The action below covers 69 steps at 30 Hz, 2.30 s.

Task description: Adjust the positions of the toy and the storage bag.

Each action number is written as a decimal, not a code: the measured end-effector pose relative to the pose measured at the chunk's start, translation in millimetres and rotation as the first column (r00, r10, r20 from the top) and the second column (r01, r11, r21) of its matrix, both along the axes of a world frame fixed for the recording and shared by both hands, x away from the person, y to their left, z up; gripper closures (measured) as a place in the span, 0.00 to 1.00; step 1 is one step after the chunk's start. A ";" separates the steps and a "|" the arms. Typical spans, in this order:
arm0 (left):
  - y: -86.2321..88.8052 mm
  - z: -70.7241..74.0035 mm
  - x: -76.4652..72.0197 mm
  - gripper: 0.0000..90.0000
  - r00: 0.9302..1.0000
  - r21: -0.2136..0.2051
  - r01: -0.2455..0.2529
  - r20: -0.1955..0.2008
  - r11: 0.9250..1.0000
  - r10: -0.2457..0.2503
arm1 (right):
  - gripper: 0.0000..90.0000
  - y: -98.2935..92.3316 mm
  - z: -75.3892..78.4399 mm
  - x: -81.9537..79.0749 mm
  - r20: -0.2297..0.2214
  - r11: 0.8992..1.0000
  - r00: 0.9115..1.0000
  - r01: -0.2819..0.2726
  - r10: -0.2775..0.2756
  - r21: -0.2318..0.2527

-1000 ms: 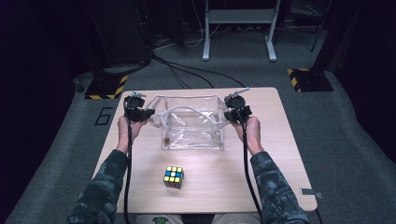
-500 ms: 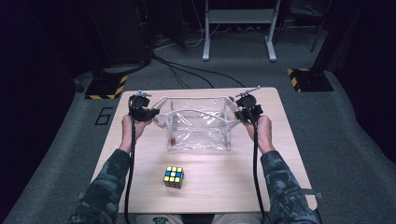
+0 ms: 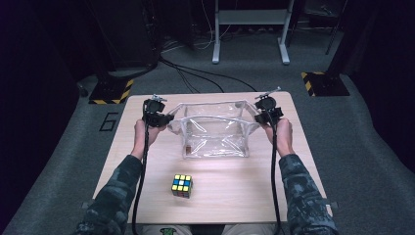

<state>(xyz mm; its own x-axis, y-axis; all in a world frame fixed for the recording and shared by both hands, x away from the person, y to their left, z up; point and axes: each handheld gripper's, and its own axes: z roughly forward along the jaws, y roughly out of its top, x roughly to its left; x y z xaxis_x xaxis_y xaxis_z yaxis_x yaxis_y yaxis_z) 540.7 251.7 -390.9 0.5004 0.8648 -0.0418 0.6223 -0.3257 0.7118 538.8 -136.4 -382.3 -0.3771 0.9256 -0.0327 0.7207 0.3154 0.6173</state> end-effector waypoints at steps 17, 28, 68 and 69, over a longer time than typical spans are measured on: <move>-10.2 -11.3 9.9 0.98 0.999 -0.018 0.001 -0.045 1.000 -0.002 | 0.97 -13.8 -10.2 7.5 -0.040 0.999 0.998 0.048 -0.048 0.012; -2.5 -6.2 9.2 0.49 0.998 -0.043 -0.064 -0.023 0.997 0.063 | 0.50 -2.9 -5.8 3.2 -0.007 0.998 0.999 0.049 -0.049 -0.025; 51.6 -14.7 -74.1 0.03 0.995 -0.068 -0.057 0.077 0.996 0.062 | 0.02 -29.2 -16.7 -94.4 0.132 0.994 0.991 -0.021 0.007 0.106; 52.6 -19.2 -77.9 0.03 0.995 -0.062 -0.058 0.075 0.996 0.062 | 0.02 -29.6 -19.2 -96.4 0.130 0.994 0.992 -0.021 0.007 0.106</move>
